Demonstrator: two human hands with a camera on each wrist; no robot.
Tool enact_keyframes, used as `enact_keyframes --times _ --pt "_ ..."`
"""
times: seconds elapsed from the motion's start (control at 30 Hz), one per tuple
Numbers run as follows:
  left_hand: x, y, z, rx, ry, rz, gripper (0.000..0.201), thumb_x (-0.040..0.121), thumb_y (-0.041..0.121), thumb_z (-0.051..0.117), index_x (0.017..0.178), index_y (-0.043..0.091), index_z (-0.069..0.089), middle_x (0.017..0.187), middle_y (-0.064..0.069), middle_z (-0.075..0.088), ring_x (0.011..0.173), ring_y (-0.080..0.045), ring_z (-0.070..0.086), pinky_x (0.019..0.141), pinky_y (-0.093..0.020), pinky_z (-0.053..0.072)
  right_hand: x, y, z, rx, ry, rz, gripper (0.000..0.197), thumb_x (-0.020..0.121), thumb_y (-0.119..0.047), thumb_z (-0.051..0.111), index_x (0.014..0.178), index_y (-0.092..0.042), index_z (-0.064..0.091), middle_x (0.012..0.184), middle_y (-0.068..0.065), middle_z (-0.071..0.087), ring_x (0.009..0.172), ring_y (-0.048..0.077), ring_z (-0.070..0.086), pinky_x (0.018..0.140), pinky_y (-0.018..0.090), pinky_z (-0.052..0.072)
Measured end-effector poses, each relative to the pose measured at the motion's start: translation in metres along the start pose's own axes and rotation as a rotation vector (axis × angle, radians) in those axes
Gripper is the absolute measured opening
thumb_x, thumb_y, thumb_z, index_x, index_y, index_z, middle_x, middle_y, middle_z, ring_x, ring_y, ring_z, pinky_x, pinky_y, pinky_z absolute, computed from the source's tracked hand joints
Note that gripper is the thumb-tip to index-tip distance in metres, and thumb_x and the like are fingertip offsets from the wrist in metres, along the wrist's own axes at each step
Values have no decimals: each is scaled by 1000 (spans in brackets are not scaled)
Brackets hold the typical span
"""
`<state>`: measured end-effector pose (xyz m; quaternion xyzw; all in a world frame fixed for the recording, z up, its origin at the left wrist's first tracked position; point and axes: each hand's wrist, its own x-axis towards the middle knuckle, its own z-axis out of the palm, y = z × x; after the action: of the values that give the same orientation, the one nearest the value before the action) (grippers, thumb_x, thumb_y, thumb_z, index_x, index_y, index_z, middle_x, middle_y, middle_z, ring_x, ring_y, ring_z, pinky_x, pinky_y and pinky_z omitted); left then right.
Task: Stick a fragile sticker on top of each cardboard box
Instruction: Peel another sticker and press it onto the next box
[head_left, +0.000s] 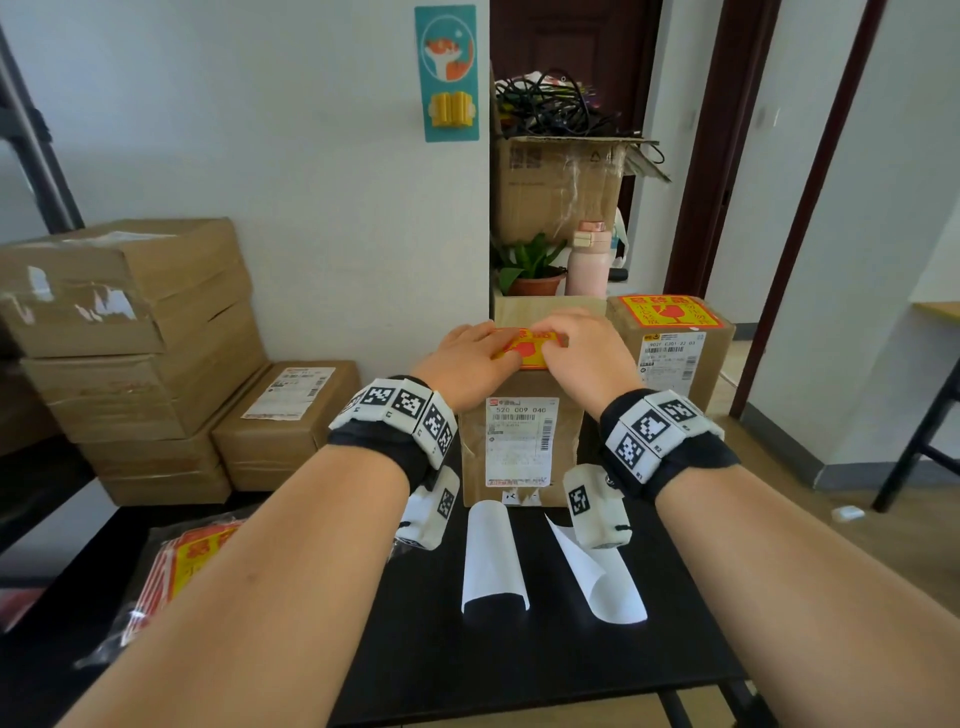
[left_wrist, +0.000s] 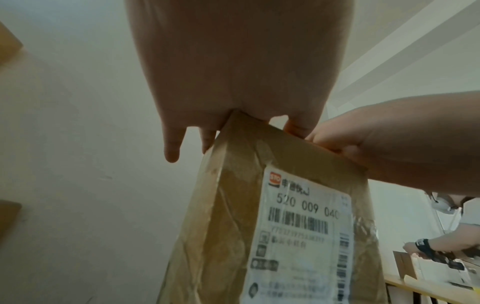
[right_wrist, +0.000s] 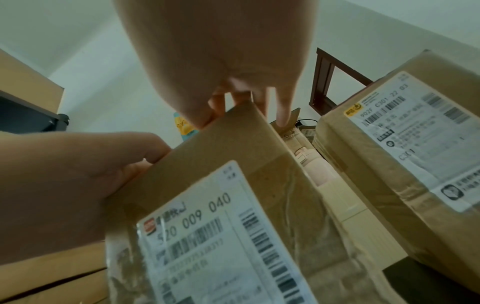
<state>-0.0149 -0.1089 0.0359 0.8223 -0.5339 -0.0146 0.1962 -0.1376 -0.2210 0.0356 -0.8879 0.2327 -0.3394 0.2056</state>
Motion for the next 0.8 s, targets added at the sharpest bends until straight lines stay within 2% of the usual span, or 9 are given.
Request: enact_keyframes --times 0.07,0.13,0.23,0.3,0.4,0.5,0.57,0.7,0.8 --pt "0 -1 3 -18 21 12 54 99 48 27 150 31 30 157 1 28 146 -23 19 118 -44 16 -8 3 1 3 83 4 31 90 -12 46 101 -23 74 107 -1 63 107 18 53 91 37 45" --pt "0 -1 3 -13 19 14 54 96 51 25 145 32 38 151 0 39 141 -25 29 116 -48 22 -13 4 2 8 85 -5 32 92 -11 45 100 -22 74 106 0 64 107 19 53 91 37 44" --pt "-5 8 1 34 108 33 43 93 46 27 116 31 59 112 1 60 108 -22 53 94 -44 43 -12 1 -1 -50 54 -41 36 92 -8 42 104 -20 74 109 3 65 108 23 53 95 41 43" --pt "-12 14 1 80 241 89 34 95 34 33 101 25 65 93 2 60 90 -20 56 81 -38 46 -14 -1 -4 -66 62 -57 38 91 -5 40 101 -19 75 106 3 64 107 25 52 95 43 41" --pt "-21 18 1 79 347 129 34 96 19 37 108 24 69 102 -2 62 95 -21 54 85 -40 46 -20 -3 -5 -64 73 -61 40 90 0 41 100 -19 75 95 -3 53 105 25 50 90 39 40" --pt "-26 17 -3 40 269 101 45 91 5 41 121 28 64 117 -3 59 108 -22 50 95 -42 42 -20 -5 -7 -83 39 -44 42 89 2 41 104 -20 74 97 -1 54 106 25 49 89 37 39" --pt "-28 17 -7 48 215 96 51 90 2 42 127 31 60 122 -3 57 112 -22 49 99 -42 40 -20 -5 -8 -98 24 -46 43 89 3 42 104 -21 74 102 4 60 106 27 49 90 39 39" --pt "-29 14 -10 98 186 133 60 89 -1 41 134 37 55 126 -2 55 114 -23 47 101 -42 39 -23 -6 -9 -114 7 -52 44 86 3 43 106 -21 74 107 4 63 107 27 49 92 43 40" --pt "-31 10 -8 110 208 130 58 92 -1 42 135 37 54 127 -1 50 116 -22 42 100 -33 36 -26 -3 -13 -128 34 -6 44 86 2 44 108 -22 73 109 3 62 109 26 49 95 46 40"
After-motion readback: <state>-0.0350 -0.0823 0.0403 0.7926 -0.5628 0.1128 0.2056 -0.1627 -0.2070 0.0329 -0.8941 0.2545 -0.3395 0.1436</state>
